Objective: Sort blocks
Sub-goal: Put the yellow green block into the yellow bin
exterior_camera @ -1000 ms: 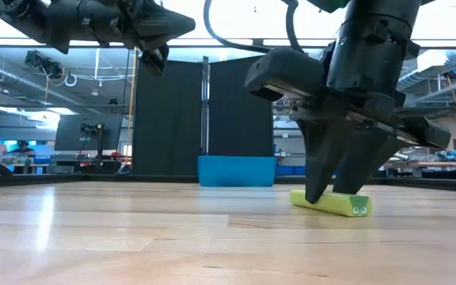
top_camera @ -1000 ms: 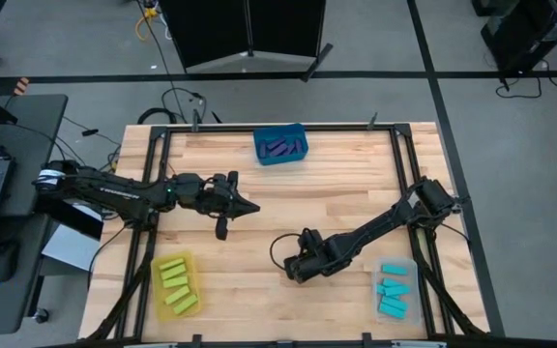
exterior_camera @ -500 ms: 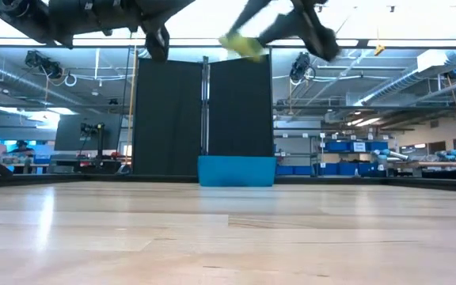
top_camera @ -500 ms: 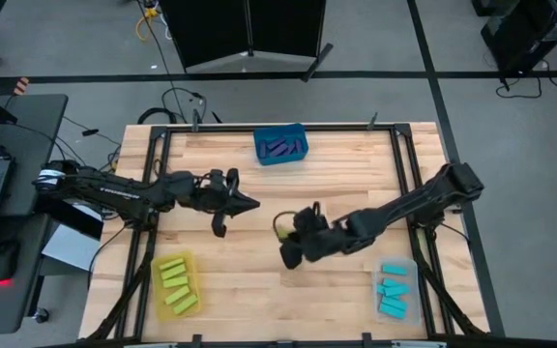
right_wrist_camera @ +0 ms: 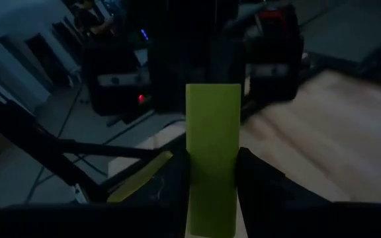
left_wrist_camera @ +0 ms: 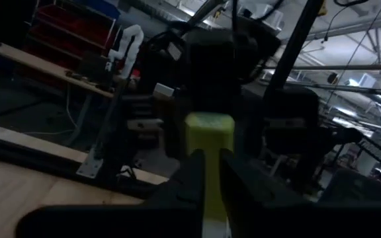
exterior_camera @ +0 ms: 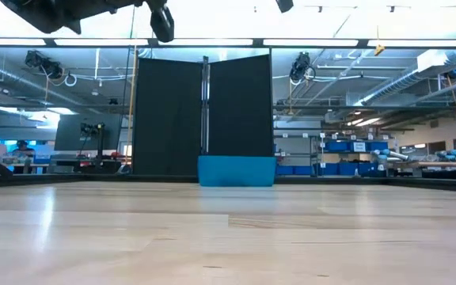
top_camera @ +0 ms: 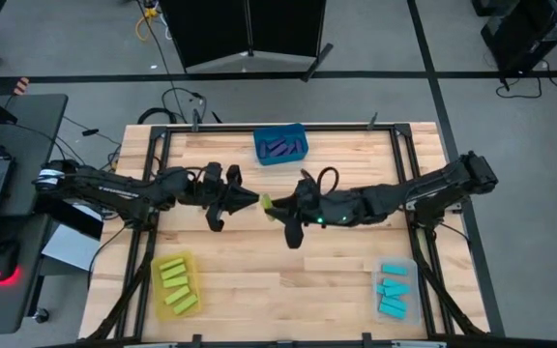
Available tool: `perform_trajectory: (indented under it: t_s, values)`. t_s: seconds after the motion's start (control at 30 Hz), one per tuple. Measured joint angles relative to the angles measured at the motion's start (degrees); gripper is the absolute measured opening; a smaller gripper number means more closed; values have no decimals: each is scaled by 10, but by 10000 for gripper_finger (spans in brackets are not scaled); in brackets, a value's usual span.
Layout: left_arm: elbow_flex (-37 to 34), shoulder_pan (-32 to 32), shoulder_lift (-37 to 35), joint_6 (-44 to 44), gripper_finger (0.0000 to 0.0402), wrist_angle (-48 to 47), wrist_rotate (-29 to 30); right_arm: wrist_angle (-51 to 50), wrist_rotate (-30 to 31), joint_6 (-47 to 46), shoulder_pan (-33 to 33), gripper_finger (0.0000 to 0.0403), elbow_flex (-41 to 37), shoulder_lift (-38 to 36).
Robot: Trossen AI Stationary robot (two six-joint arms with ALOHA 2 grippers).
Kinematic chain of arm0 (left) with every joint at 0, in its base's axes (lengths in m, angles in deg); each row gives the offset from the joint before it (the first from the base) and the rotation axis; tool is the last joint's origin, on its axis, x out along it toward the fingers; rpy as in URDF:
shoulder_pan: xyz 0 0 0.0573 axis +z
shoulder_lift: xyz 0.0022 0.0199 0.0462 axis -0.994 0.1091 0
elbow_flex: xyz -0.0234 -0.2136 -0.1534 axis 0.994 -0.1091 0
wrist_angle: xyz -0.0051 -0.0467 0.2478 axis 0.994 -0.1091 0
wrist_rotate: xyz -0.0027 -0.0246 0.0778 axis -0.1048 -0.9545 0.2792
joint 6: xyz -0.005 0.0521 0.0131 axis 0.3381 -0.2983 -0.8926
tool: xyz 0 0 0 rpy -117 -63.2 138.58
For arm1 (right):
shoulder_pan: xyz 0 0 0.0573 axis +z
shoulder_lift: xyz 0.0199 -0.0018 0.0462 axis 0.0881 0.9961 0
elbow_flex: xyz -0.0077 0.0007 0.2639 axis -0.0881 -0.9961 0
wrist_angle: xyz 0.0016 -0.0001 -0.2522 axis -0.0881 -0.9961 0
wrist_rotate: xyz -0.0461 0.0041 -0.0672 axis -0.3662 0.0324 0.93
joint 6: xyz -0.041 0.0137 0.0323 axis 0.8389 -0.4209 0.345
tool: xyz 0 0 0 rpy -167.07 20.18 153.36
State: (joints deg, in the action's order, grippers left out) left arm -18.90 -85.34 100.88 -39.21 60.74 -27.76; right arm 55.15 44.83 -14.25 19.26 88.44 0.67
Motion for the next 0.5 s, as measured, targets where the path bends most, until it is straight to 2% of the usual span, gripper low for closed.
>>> perform_trajectory:
  t_s: [0.27,0.5]
  values:
    - [14,0,6,48,139,-12,-2,24,-3,47,-15,105,0,-10]
    - [14,0,11,55,204,5,7,33,-42,56,-24,105,0,-10]
